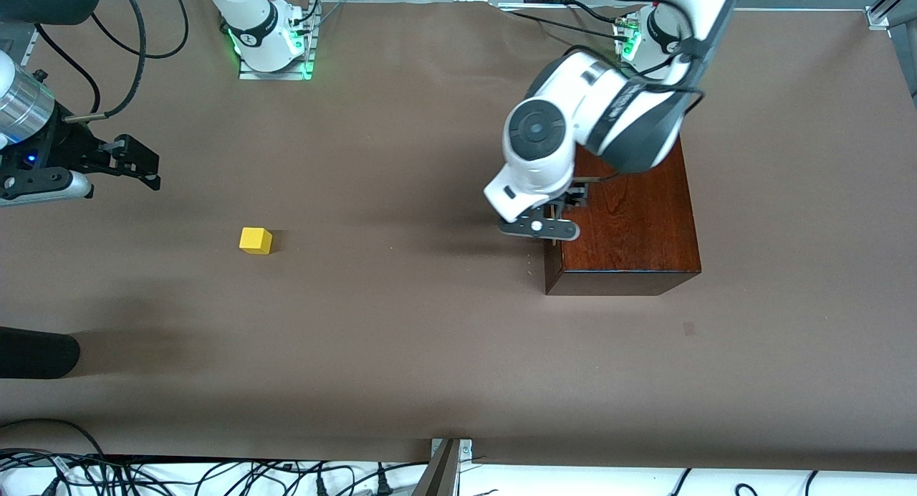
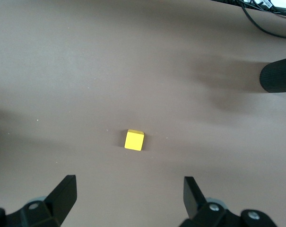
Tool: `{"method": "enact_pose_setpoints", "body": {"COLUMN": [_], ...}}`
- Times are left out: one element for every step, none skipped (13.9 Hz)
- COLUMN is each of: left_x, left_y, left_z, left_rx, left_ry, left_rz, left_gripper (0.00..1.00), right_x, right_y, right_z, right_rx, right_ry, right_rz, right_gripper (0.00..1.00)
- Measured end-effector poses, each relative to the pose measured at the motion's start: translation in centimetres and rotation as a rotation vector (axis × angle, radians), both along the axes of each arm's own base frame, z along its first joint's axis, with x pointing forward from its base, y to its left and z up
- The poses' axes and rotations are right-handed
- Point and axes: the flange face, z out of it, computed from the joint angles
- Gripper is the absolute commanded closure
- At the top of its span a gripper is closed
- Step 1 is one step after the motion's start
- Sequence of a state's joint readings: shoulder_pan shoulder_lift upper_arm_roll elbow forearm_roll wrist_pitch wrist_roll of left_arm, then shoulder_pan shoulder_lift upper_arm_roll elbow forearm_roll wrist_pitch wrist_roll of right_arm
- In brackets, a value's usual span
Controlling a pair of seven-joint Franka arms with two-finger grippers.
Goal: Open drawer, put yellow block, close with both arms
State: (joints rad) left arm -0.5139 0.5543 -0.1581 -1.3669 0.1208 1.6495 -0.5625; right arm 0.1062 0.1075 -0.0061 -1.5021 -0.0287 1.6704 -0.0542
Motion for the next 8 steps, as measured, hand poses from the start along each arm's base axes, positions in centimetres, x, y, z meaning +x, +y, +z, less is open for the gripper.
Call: {"method": "enact_pose_setpoints", "body": {"left_x": [-0.3, -0.6, -0.8, -0.8, -0.8, -0.9, -1.2, -1.8], "left_y": [-0.8, -1.6, -2.1, -2.3, -2.2, -2.2, -2.4, -2.7], "left_z": [-0.9, -1.8, -2.5, -3.3, -4.1, -5.1, -6.2, -7.2], "left_rx": [0.002, -0.002, 0.000, 0.016, 0.039, 0.061, 0.078, 0.091], "left_ry": [0.003, -0.001, -0.002, -0.003, -0.008, -0.023, -0.038, -0.049], "left_rz": [-0.009, -0.018, -0.025, -0.032, -0.038, -0.035, -0.017, 0.004], "left_gripper": [0.00, 0.00, 0.00, 0.00, 0.00, 0.00, 0.00, 0.00], "right_x": [0.0, 0.0, 0.1, 0.2, 0.3, 0.4, 0.4, 0.4], "right_y": [0.1, 0.2, 0.3, 0.4, 0.4, 0.5, 0.5, 0.5], "right_z": [0.0, -0.1, -0.3, -0.7, -1.1, -1.5, -1.9, -2.4], "right_rx": [0.000, 0.000, 0.000, -0.001, -0.002, -0.003, -0.004, -0.006], "right_ry": [0.001, 0.004, 0.008, 0.015, 0.024, 0.035, 0.051, 0.069], "right_rz": [0.001, 0.003, 0.005, 0.007, 0.008, 0.008, 0.007, 0.007], "right_gripper": [0.00, 0.00, 0.00, 0.00, 0.00, 0.00, 0.00, 0.00]}}
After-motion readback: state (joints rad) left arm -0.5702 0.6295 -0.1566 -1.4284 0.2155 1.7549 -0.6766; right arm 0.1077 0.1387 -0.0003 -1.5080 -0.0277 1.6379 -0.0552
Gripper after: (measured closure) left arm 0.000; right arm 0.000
